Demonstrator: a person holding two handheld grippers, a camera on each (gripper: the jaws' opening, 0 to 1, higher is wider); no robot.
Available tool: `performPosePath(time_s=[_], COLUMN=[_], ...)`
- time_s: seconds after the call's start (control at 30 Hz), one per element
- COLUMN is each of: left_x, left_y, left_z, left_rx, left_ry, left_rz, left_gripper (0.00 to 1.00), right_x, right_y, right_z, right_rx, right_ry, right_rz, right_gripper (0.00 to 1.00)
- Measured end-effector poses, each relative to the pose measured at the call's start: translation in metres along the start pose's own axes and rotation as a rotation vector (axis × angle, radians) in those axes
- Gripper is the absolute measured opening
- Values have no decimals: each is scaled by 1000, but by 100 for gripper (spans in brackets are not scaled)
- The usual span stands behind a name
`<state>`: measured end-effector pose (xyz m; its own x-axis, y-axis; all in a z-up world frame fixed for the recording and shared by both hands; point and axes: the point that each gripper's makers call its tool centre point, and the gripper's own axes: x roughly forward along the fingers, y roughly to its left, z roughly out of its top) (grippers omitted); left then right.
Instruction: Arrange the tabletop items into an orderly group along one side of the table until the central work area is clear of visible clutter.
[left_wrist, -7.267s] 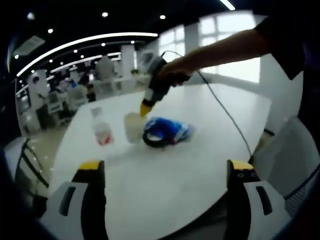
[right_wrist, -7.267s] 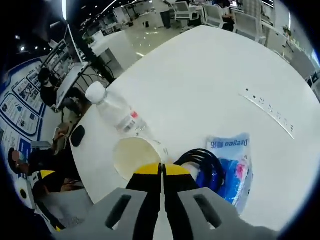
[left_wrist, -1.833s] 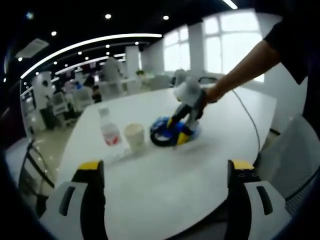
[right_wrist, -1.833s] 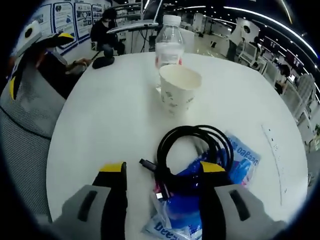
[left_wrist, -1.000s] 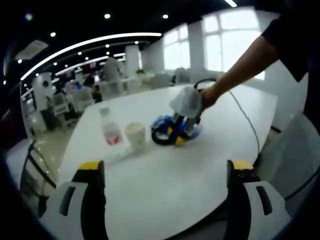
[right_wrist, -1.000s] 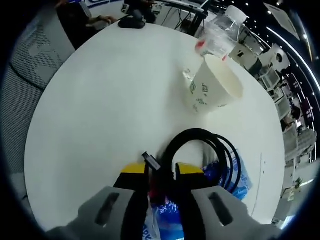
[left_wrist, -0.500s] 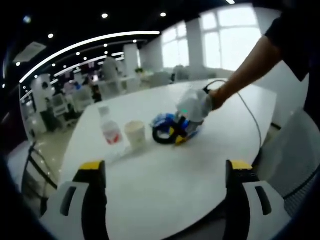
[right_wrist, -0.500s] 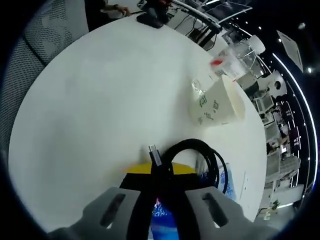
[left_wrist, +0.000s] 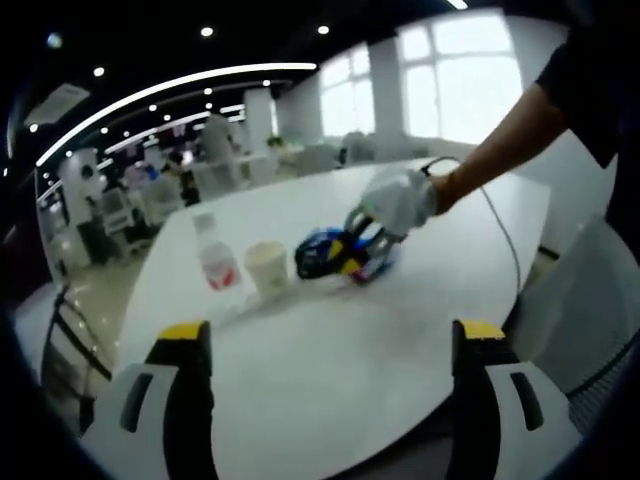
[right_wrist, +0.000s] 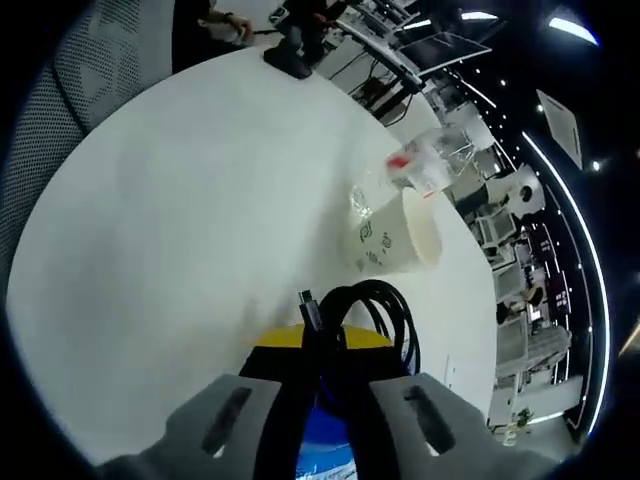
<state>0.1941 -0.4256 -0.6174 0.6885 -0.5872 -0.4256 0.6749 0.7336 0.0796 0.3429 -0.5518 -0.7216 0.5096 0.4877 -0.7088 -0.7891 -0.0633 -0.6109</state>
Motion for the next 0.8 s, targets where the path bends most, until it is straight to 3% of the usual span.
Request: performPosePath(time_s=[0.43,0.8], left_x=[1,2], left_y=[-3,-3], left_z=[-1,-3], left_rx=[8,13], left_ry=[9,19], left_rz=[-13,-17], left_gripper=[97,95], right_x=[-35,-60], right_y=[-1,16], right_z=[2,-5], right_rx=[51,130], right_ry=[-36,-39], right_rz=[-74,-99], right_gripper=[9,10])
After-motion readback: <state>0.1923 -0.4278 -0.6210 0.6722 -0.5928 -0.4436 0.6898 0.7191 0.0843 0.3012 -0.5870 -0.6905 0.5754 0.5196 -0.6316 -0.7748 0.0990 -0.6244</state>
